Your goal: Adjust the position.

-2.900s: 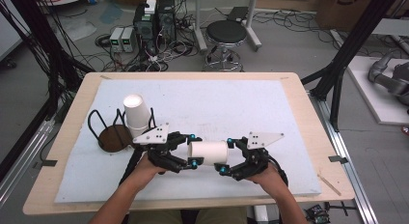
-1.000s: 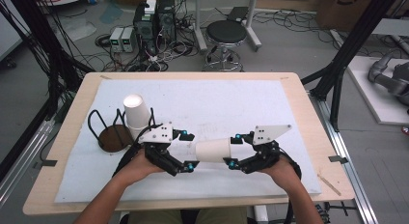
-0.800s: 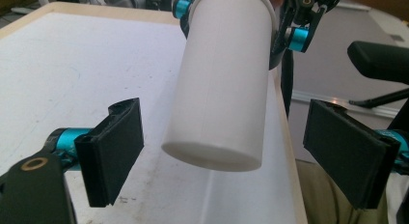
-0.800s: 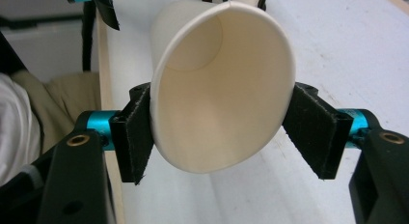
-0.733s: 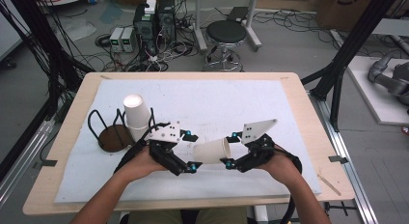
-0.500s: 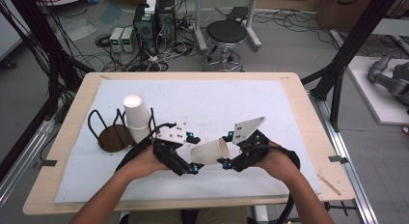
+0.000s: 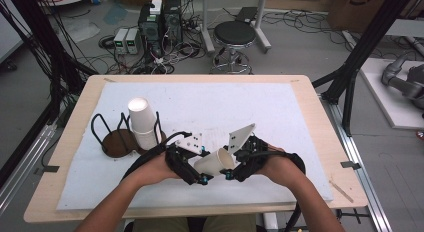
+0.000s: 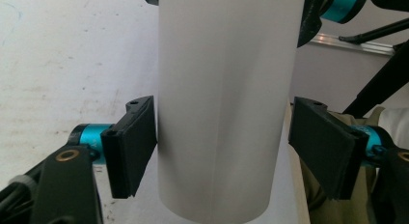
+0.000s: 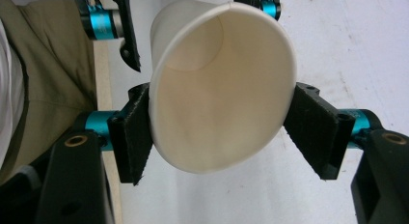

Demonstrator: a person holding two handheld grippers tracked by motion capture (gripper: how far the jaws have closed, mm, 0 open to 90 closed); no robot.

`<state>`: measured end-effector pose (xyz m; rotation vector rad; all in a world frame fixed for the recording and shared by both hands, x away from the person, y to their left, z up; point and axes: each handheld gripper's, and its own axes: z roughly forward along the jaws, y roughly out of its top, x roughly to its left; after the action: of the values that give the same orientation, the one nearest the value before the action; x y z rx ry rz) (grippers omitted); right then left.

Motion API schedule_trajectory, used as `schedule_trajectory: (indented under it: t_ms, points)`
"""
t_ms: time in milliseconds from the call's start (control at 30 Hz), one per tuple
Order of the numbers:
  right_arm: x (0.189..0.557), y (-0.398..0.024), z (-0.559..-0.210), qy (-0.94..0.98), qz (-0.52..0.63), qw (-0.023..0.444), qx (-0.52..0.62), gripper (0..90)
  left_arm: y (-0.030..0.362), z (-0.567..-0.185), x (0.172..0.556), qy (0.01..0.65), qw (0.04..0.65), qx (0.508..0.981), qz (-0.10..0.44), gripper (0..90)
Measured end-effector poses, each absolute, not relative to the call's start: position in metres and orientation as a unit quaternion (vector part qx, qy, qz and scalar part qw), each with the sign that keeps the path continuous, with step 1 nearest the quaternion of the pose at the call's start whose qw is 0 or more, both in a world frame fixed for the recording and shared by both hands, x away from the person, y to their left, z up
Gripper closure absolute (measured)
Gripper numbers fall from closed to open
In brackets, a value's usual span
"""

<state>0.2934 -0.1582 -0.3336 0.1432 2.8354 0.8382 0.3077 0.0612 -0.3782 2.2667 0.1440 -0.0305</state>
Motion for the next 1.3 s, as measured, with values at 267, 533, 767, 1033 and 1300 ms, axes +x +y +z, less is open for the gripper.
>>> schedule_trajectory:
  t_ms: [267, 533, 767, 1033, 1300]
  points:
    - [0.290, -0.152, -0.334, 0.957, 0.275, 0.088, 0.038, 29.9, 0.058, -0.382, 0.308, 0.046, 0.406, 0.912, -0.021, 34.3]
    - [0.290, -0.151, -0.334, 0.957, 0.276, 0.084, 0.033, 29.9, 0.056, -0.385, 0.308, 0.045, 0.403, 0.914, -0.030, 35.0]
    - [0.291, -0.153, -0.336, 0.955, 0.282, 0.084, 0.035, 27.3, 0.056, -0.386, 0.308, 0.047, 0.408, 0.912, -0.022, 34.8]
    - [0.292, -0.173, -0.327, 0.910, 0.398, 0.082, 0.082, 21.6, 0.069, -0.392, 0.312, 0.088, 0.471, 0.878, -0.016, 33.1]
    - [0.293, -0.200, -0.326, 0.867, 0.468, 0.099, 0.140, 21.6, 0.088, -0.397, 0.316, 0.133, 0.535, 0.834, 0.010, 32.6]
